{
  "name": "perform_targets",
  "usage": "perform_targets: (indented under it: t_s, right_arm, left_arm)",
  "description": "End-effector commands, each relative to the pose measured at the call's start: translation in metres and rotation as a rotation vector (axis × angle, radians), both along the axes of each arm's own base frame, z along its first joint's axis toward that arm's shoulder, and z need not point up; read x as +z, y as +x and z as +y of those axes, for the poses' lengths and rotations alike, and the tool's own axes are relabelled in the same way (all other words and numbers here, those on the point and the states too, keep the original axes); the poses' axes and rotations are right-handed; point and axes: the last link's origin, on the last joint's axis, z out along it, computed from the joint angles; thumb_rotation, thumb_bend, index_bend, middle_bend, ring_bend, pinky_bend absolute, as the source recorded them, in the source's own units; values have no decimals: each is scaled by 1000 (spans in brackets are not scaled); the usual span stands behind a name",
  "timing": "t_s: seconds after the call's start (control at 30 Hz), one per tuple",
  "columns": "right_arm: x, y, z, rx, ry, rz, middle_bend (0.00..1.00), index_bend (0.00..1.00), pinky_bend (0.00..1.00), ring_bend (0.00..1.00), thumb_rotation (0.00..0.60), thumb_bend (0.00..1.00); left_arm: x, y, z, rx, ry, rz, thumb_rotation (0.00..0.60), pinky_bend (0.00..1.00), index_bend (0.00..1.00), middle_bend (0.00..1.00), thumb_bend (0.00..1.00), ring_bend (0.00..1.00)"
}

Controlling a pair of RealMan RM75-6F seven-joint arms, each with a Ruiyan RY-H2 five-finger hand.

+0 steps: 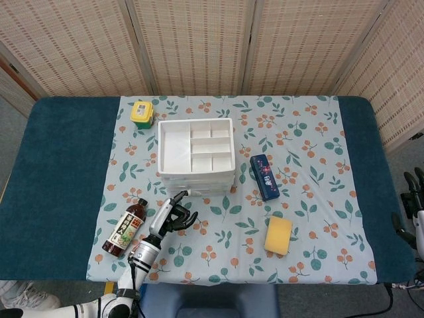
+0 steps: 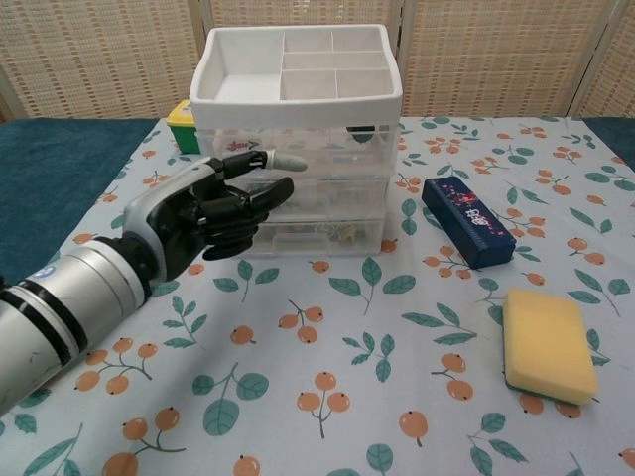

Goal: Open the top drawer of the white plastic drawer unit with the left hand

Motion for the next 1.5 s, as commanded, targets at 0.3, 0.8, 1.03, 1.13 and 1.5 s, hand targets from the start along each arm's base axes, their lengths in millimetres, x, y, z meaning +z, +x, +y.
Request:
perform_targets:
  t_s: [0.3, 0.8, 1.03, 1.13, 1.5]
  right_arm:
    - [-1, -2, -2, 5, -1, -6, 7, 0, 17, 10, 600, 391]
    - [2, -3, 1, 9, -16, -11, 7, 0, 17, 10, 600, 391]
    - [2, -4, 2, 4, -17, -13, 7, 0, 16, 10, 600, 391]
    - [2, -4, 2, 3, -16, -13, 7, 0, 16, 10, 600, 391]
    - [1, -7, 4, -10, -13, -20, 7, 0, 17, 10, 600, 391]
  left_arm:
    - [47, -13, 13, -186, 324, 415, 600, 1000, 278, 1000, 358, 1000]
    - [41, -14, 27, -191, 446, 605, 600, 1000, 258, 1000, 358, 1000]
    - [38, -14, 26, -215, 492, 674, 600, 1000, 257, 1000, 358, 1000]
    - [36, -14, 25, -226, 518, 706, 600, 1000, 255, 1000, 358, 1000]
    - [33, -12, 23, -265, 591, 818, 600, 1000, 253, 1000, 358, 1000]
